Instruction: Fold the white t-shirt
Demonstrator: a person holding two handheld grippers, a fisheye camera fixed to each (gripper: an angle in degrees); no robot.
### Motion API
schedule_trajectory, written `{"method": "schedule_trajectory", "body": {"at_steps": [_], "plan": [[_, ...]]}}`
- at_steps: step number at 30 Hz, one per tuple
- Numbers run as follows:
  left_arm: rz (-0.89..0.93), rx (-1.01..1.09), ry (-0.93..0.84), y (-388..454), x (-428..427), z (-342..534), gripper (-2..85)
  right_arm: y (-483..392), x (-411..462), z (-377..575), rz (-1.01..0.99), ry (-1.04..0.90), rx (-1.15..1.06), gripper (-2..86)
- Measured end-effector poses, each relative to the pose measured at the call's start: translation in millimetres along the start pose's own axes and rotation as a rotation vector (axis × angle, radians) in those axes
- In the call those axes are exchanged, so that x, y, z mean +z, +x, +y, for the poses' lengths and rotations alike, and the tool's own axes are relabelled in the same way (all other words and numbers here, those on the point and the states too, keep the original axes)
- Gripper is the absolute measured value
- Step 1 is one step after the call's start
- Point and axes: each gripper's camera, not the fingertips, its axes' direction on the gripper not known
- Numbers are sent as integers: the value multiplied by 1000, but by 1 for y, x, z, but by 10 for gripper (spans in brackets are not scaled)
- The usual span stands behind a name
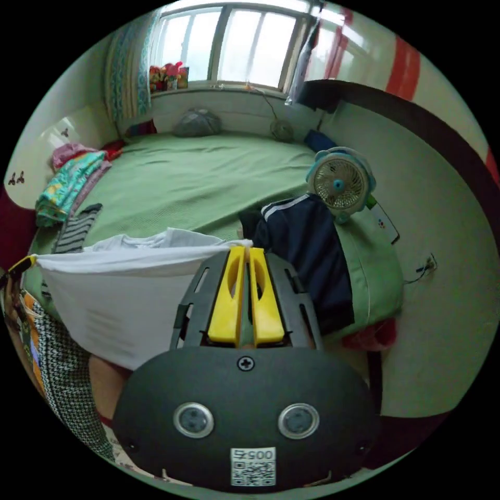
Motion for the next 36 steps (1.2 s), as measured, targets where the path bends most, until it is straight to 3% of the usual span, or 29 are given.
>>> {"method": "schedule_trajectory", "body": {"at_steps": [7, 11, 19, 23, 27, 36], "plan": [[-68, -91, -172, -10, 145, -105, 16, -32, 124, -100, -26, -186, 29, -10], [-29, -144, -145, -26, 191, -137, 41, -31, 173, -133, -85, -204, 82, 28], [25, -149, -87, -52, 224, -176, 83, -1, 185, -169, -133, -92, 101, 52], [83, -74, -80, -48, 227, -177, 76, 2, 170, -160, -182, -44, 8, 71], [-18, -88, -60, -50, 221, -170, 72, 7, 156, -135, -214, -29, -75, 82], [-30, -32, -76, -52, 219, -111, 66, 33, 161, -91, -272, -125, -51, 89]]}}
